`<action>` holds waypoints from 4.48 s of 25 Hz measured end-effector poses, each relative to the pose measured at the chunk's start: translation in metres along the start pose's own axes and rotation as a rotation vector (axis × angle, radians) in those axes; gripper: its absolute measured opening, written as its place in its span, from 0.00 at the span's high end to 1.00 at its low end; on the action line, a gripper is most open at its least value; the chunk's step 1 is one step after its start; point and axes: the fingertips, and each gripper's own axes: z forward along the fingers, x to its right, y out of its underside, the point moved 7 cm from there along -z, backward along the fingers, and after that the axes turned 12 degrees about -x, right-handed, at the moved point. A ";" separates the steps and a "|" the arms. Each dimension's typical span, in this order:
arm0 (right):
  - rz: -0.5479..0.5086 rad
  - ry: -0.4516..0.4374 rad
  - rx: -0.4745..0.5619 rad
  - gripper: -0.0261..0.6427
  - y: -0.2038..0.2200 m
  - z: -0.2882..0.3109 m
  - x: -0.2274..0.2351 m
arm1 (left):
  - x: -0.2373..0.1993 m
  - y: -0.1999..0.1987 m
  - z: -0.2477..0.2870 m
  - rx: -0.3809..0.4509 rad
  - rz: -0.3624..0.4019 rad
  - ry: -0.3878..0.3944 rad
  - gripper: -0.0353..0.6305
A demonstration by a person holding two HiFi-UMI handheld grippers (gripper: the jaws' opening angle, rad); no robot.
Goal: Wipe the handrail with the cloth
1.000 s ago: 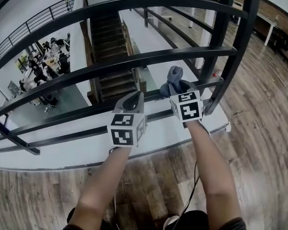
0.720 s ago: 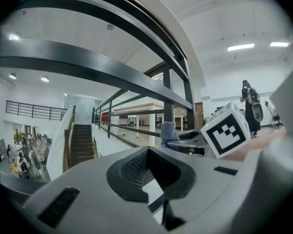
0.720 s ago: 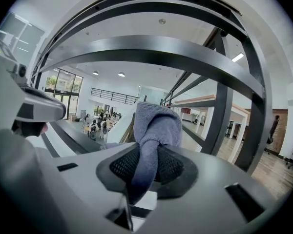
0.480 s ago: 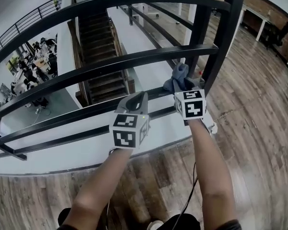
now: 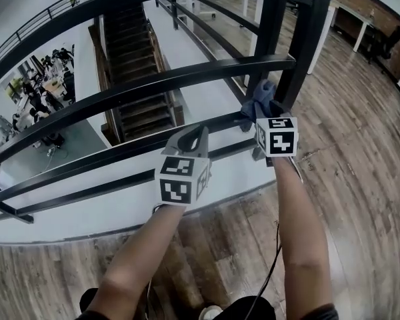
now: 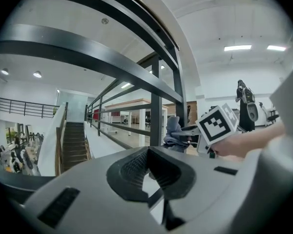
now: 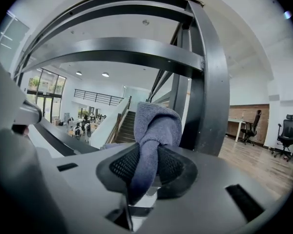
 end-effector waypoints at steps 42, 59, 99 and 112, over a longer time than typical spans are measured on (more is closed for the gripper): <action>-0.138 -0.622 0.237 0.82 -0.134 -0.151 -0.723 | -0.456 0.149 -0.514 0.055 -0.177 -0.593 0.95; -0.248 -0.806 0.193 0.82 -0.109 -0.186 -1.031 | -0.593 0.291 -0.676 -0.018 -0.312 -0.831 0.95; -0.526 -0.683 -0.088 0.82 -0.076 -0.102 -1.116 | -0.623 0.349 -0.672 -0.089 -0.428 -0.830 0.95; -0.469 -0.615 -0.119 0.82 -0.058 -0.080 -1.008 | -0.589 0.322 -0.613 -0.134 -0.349 -0.750 0.95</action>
